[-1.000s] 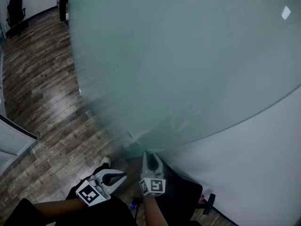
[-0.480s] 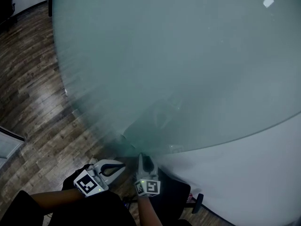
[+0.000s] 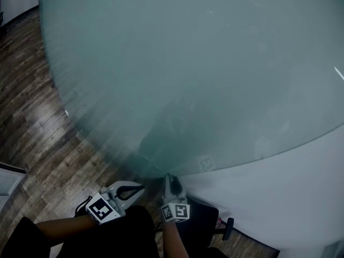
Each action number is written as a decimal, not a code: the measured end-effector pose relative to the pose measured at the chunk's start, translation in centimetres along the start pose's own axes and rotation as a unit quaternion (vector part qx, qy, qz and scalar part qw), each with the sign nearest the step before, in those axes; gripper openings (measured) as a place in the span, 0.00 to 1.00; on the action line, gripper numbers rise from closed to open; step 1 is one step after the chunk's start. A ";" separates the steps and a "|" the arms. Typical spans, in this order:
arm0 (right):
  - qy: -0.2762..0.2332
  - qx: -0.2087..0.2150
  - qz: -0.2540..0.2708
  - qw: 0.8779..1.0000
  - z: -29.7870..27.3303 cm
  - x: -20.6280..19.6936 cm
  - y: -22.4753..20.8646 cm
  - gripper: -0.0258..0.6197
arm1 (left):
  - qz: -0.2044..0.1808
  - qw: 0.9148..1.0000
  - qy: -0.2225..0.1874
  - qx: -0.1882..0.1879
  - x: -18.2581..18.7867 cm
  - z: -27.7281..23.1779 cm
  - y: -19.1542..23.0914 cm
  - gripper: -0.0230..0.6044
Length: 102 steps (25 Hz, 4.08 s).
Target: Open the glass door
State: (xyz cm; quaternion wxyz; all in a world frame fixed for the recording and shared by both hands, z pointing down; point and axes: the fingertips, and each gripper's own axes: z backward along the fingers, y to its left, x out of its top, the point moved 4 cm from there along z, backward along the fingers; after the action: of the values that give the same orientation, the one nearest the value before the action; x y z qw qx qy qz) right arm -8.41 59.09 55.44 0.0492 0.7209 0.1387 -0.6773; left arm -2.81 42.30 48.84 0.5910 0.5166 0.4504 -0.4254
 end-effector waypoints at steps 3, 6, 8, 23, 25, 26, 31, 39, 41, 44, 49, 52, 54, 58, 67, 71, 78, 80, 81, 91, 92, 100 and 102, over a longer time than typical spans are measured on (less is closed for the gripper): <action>-0.001 -0.004 -0.003 1.000 -0.4 0.8 -0.8 0.19 | 0.006 1.000 0.005 -0.009 0.5 -0.3 -0.4 0.04; -0.007 -0.006 -0.008 1.000 -1.0 1.8 -1.5 0.19 | 0.010 1.000 0.007 -0.006 1.1 -1.0 -0.2 0.04; -0.006 -0.007 -0.012 1.000 -1.4 1.8 -1.9 0.19 | 0.004 1.000 0.012 -0.007 0.8 -1.3 0.0 0.04; -0.017 -0.019 -0.032 0.999 -4.5 1.4 -4.5 0.20 | -0.016 0.996 -0.002 0.087 1.8 -0.5 6.0 0.04; -0.017 -0.019 -0.034 0.999 -4.7 1.2 -4.9 0.20 | -0.021 0.996 -0.008 0.088 2.1 -0.9 5.9 0.04; -0.018 -0.019 -0.034 0.999 -4.9 1.2 -5.2 0.20 | -0.023 0.996 -0.009 0.090 2.1 -1.1 5.9 0.04; -0.023 -0.018 -0.034 0.999 -5.7 1.9 -6.1 0.21 | -0.023 0.996 -0.005 0.091 2.8 -2.0 6.2 0.04; -0.028 -0.008 -0.029 0.999 -6.9 1.6 -6.8 0.21 | -0.031 0.995 -0.006 0.100 2.4 -2.3 7.3 0.04; -0.031 -0.001 -0.028 0.999 -7.0 2.0 -6.9 0.21 | -0.029 0.994 -0.003 0.106 3.0 -2.8 7.6 0.04; -0.033 0.004 -0.026 0.999 -6.7 2.0 -6.8 0.21 | -0.023 0.994 -0.002 0.108 3.0 -3.4 7.9 0.04; -0.028 0.009 -0.026 0.999 -7.0 2.0 -6.8 0.21 | -0.020 0.993 0.005 0.118 2.6 -3.8 8.3 0.04; -0.022 0.011 -0.024 0.999 -7.2 1.9 -7.0 0.21 | -0.016 0.993 0.006 0.117 2.1 -4.0 8.1 0.04; -0.023 0.012 -0.013 1.000 -7.0 2.0 -6.9 0.21 | -0.013 0.994 -0.008 0.109 2.3 -4.4 7.5 0.04; -0.017 0.014 -0.004 1.000 -6.8 2.3 -6.8 0.21 | -0.002 0.994 0.001 0.110 2.6 -5.1 7.0 0.04; 0.022 0.033 0.015 0.999 -7.1 2.8 -6.6 0.20 | -0.008 0.993 -0.009 0.119 3.6 -6.9 5.8 0.04; 0.039 0.034 0.029 0.998 -6.4 3.7 -6.4 0.20 | -0.005 0.991 -0.006 0.134 3.0 -7.3 6.0 0.04; 0.050 0.040 0.038 0.997 -3.1 6.1 -5.8 0.04 | 0.003 0.991 -0.001 0.137 3.2 -9.0 4.4 0.04; 0.031 0.049 0.032 0.998 -2.6 7.7 -5.4 0.04 | 0.004 0.990 0.001 0.138 3.5 -9.5 4.0 0.04; 0.022 0.053 0.031 0.998 -2.4 8.6 -5.2 0.04 | 0.001 0.991 0.000 0.136 3.6 -9.7 3.8 0.04; -0.042 0.063 0.060 0.995 1.6 12.7 -3.8 0.04 | -0.013 0.991 -0.014 0.132 4.2 -10.4 0.3 0.04; -0.041 0.066 0.058 0.995 2.0 12.4 -3.6 0.04 | -0.017 0.991 -0.018 0.130 4.2 -10.3 -0.2 0.04; -0.042 0.081 0.049 0.995 3.2 10.9 -4.1 0.04 | -0.027 0.989 -0.024 0.145 2.6 -10.2 -2.2 0.04; -0.041 0.085 0.048 0.994 3.6 11.3 -3.9 0.04 | -0.027 0.988 -0.028 0.146 3.0 -10.0 -2.8 0.04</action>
State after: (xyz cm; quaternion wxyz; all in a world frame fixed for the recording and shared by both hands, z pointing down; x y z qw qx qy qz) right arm -12.44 63.36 44.45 0.0265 0.7000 0.0438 -0.7123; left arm -5.78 51.84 44.68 0.5097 0.5730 0.3804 -0.5169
